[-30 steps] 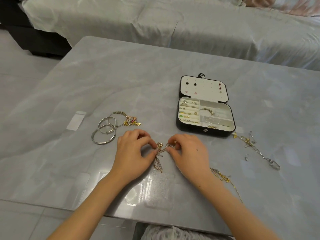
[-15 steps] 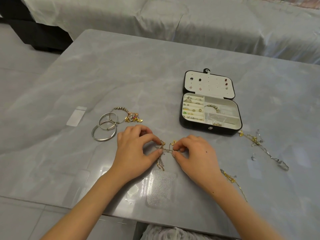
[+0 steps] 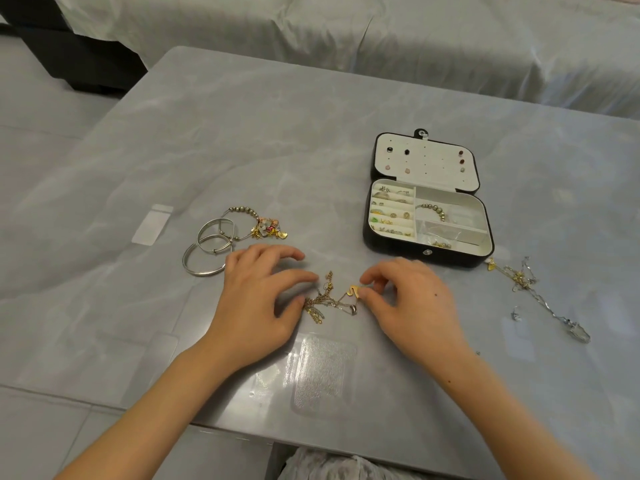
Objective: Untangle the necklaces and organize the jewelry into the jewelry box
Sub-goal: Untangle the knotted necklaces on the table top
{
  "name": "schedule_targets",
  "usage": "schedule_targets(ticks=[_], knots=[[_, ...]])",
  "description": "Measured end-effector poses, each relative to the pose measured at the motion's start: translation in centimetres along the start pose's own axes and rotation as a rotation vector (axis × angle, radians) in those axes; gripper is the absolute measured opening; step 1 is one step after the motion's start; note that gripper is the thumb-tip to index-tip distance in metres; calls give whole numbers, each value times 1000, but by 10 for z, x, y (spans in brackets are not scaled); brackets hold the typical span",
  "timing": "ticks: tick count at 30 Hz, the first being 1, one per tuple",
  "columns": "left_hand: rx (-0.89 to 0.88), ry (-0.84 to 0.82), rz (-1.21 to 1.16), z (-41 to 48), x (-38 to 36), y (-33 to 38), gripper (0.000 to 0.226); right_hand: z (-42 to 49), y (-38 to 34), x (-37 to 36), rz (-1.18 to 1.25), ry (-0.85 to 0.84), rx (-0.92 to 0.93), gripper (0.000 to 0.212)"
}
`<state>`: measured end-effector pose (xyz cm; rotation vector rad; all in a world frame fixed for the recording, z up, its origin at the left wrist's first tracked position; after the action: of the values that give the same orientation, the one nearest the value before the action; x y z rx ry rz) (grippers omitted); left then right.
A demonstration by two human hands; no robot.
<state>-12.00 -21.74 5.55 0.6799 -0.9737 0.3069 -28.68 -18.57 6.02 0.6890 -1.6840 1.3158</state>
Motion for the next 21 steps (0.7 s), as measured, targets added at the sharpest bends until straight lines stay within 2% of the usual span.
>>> schedule_targets(ticks=[2, 5, 11, 14, 17, 21], knots=[[-116, 0, 27, -2, 2, 12, 28, 4, -5, 0, -62, -10, 66, 13], [-252, -88, 107, -7, -5, 21, 34, 9, -15, -10, -172, -98, 128, 18], [-338, -224, 157, -19, -1, 15, 43, 4, -14, -18, -172, -185, 87, 9], [-273, -200, 118, -20, 4, 4, 47, -6, -13, -21, -139, -200, 68, 9], [-110, -101, 74, -15, 4, -4, 29, -8, -16, -19, -89, -167, 63, 5], [25, -1, 16, -6, -3, -5, 24, 0, -17, -14, 18, -112, 62, 3]])
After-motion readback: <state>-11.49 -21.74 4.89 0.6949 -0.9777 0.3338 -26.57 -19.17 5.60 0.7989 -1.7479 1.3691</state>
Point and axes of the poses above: each hand's wrist, its own z-axis towards the middle knuckle, its own x-axis out of the back of the hand, y = z × x, the point moved 8 cm from there along z, towards the middle knuckle, and after that the axes turned 15 degrees about -x, right-handed, at the moved point
